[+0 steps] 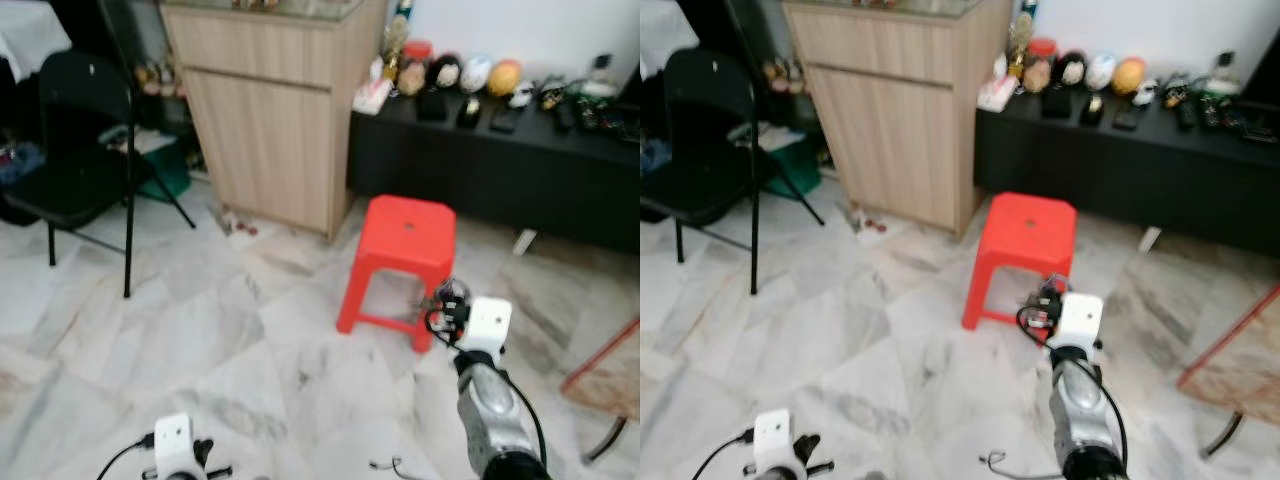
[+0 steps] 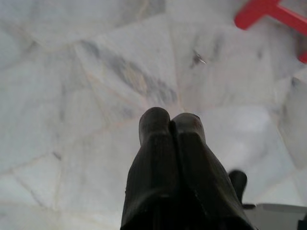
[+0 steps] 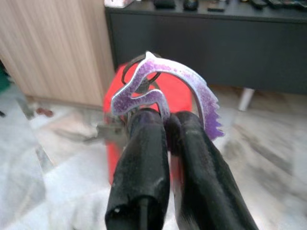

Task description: Hang keys on a hook

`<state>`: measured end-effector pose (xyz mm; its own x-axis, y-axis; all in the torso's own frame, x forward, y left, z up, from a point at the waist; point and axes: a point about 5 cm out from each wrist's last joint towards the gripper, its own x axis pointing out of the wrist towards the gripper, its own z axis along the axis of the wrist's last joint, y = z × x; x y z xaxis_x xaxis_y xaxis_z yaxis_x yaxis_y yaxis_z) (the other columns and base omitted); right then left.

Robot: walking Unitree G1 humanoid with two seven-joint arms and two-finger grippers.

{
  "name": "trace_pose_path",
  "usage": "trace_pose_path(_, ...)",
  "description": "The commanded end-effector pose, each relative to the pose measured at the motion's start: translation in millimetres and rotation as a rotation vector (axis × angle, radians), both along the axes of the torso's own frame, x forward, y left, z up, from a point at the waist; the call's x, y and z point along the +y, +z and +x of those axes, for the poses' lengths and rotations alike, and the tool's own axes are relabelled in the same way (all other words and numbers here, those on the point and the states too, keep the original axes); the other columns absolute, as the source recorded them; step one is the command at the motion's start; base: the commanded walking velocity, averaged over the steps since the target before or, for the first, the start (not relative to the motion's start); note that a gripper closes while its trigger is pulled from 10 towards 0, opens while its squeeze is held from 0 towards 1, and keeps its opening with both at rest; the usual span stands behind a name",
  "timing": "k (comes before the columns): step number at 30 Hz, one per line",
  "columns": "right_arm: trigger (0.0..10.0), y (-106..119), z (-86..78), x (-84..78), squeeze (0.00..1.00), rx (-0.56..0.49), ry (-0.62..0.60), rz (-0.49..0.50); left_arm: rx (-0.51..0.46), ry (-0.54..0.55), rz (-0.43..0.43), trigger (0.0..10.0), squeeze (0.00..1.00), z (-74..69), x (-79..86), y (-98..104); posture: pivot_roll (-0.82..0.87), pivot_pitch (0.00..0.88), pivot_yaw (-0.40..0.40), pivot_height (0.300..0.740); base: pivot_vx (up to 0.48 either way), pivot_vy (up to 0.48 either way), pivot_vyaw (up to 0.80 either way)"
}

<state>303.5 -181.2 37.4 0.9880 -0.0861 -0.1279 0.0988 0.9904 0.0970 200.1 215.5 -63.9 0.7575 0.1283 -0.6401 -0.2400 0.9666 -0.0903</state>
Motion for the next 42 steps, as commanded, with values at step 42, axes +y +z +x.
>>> trace_pose_path(42,10.0,11,8.4,-8.2,0.00,-0.029,-0.096,0.026,0.010,-0.053,0.025,10.0,0.00,-0.1,-2.5,-1,0.11,0.089,-0.041,0.740,0.000,-0.139,-0.18)
